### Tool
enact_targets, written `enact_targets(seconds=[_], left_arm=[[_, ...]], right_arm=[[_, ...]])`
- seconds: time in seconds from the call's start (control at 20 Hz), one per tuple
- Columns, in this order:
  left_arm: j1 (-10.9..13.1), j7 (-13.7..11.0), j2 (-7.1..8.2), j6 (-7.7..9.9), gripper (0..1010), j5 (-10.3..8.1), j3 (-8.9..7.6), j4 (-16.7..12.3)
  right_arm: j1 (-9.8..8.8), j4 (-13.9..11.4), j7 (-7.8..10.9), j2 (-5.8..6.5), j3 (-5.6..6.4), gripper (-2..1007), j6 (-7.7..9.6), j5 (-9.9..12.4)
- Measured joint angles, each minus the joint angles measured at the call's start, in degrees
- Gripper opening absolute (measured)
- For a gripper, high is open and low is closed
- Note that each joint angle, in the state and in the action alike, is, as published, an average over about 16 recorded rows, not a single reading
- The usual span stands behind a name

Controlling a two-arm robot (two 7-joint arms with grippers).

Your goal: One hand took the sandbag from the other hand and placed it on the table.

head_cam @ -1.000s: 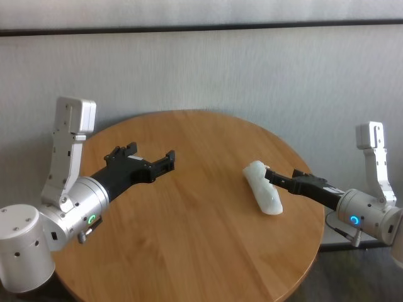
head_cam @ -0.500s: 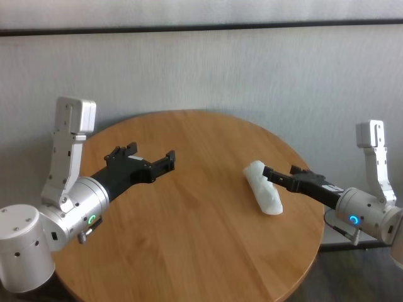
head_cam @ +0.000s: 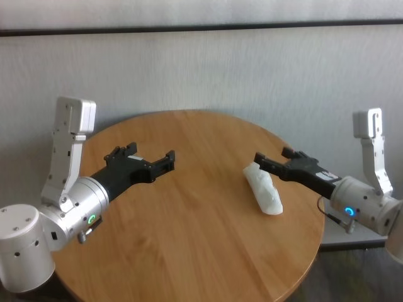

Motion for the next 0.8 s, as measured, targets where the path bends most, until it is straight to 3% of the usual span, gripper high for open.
enact_targets(seconds=[0.8], left_arm=[[0.0,0.0,0.0,0.0,1000,0.0,0.0,0.0]], right_arm=[[2.19,0.2,2.9,-3.63,-0.55,1000,-2.85,-4.5]])
